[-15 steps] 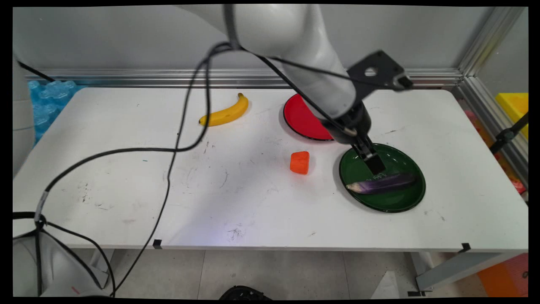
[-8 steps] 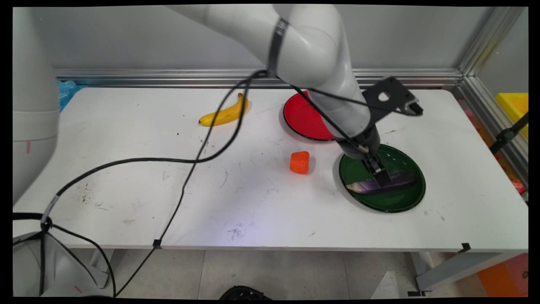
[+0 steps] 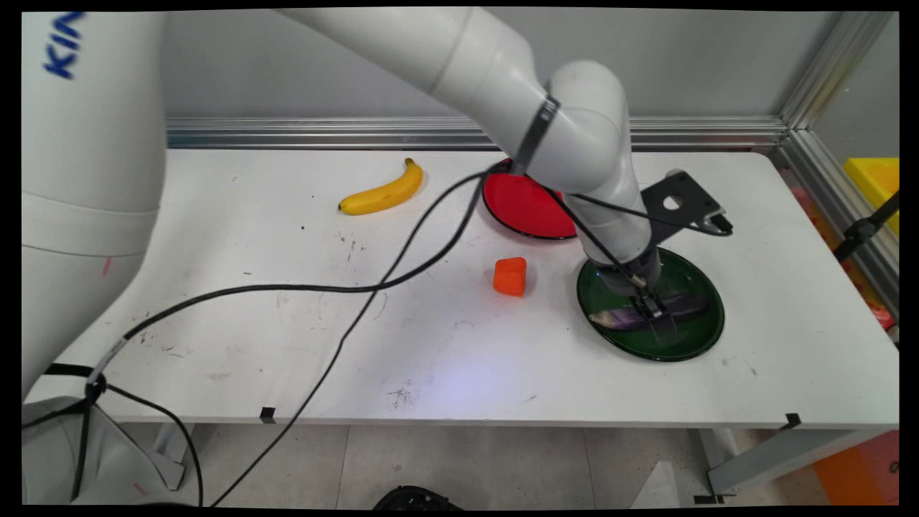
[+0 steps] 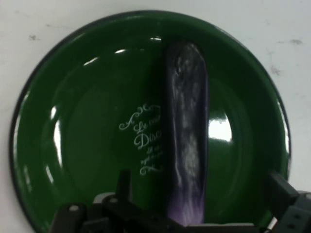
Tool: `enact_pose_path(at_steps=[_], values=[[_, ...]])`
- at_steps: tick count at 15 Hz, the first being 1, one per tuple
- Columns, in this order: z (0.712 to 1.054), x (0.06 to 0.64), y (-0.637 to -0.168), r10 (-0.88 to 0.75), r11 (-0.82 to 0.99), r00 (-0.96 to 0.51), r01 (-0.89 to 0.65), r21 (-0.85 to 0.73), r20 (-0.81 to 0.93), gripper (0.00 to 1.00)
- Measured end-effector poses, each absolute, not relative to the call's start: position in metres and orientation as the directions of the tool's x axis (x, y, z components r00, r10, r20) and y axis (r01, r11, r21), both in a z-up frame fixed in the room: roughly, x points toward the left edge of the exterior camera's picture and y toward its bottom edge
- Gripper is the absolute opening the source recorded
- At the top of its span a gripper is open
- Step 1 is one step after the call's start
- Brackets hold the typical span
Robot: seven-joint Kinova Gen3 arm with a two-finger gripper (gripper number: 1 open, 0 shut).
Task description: Pick up the eggplant from the green plate, then place the picked object on the table
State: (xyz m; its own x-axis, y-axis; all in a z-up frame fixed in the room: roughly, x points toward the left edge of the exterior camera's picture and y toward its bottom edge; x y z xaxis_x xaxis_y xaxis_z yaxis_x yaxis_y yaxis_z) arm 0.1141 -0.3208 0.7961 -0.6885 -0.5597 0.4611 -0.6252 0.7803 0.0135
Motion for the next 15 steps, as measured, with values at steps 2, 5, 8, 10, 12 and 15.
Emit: enact_pose_path(at_steps=[2, 5, 8, 10, 12, 15], values=[[0.787, 0.108, -0.326, -0.564, 0.778, -0.689, -0.628, 0.015, 0.455, 1.00], [0.772, 0.100, -0.333, -0.575, 0.772, -0.686, -0.636, 0.016, 0.446, 1.00], [0.764, 0.091, -0.338, -0.581, 0.767, -0.681, -0.641, 0.022, 0.447, 0.00], [0.762, 0.088, -0.341, -0.580, 0.767, -0.679, -0.641, 0.023, 0.450, 0.00], [0.763, 0.087, -0.342, -0.576, 0.770, -0.681, -0.638, 0.021, 0.451, 0.00], [0.767, 0.088, -0.342, -0.568, 0.776, -0.687, -0.631, 0.016, 0.452, 0.00]])
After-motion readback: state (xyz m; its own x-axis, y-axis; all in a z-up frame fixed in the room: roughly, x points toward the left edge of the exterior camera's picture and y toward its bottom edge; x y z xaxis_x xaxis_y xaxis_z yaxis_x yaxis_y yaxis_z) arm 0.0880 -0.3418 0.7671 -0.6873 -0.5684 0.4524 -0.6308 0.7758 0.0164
